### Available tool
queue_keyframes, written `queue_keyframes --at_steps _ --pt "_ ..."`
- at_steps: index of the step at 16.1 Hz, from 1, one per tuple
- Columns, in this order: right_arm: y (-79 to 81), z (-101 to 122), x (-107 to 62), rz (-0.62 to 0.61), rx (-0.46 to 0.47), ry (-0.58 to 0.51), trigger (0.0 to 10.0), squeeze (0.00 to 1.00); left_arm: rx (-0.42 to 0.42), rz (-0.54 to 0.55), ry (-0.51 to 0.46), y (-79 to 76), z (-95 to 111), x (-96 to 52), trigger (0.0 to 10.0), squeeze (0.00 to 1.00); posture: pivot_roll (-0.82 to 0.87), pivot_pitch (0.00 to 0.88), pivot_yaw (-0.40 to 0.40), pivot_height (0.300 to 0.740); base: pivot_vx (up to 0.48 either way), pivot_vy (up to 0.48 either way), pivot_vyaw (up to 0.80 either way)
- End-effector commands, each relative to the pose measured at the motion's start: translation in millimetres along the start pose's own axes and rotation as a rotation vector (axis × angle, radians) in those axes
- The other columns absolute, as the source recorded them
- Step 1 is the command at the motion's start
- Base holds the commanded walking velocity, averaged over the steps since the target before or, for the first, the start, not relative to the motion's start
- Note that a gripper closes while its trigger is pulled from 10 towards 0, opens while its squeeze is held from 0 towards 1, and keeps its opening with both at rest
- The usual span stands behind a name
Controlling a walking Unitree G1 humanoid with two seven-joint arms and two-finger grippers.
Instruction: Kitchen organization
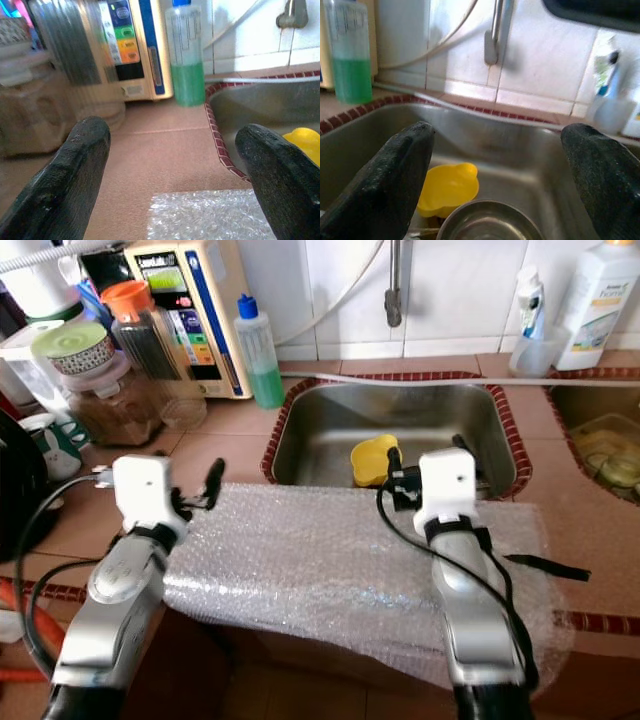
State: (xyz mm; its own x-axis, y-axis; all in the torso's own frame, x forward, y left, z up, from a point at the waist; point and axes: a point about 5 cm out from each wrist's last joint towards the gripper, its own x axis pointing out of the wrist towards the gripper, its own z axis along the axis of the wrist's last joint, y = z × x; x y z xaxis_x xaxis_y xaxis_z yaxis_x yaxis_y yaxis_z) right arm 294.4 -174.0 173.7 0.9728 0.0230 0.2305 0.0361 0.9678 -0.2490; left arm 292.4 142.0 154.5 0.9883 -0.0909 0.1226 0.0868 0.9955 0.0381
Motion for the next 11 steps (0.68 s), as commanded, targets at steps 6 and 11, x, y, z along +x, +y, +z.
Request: queue_keyframes --at_steps 6,11 --pt "12.3 0 -24.1 0.066 -0.001 0.008 10.0 0.0 0.046 0.037 0.031 9.5 -12 -17.9 10.0 0.0 -0.3 0.022 0.141 0.74 0.0 0.0 0.0" --pt "15.9 2 -21.9 0.088 -0.03 0.021 10.0 0.0 0.024 0.015 0.048 2.1 -11 -17.0 10.0 0.0 -0.3 0.018 0.143 0.74 0.0 0.0 0.48"
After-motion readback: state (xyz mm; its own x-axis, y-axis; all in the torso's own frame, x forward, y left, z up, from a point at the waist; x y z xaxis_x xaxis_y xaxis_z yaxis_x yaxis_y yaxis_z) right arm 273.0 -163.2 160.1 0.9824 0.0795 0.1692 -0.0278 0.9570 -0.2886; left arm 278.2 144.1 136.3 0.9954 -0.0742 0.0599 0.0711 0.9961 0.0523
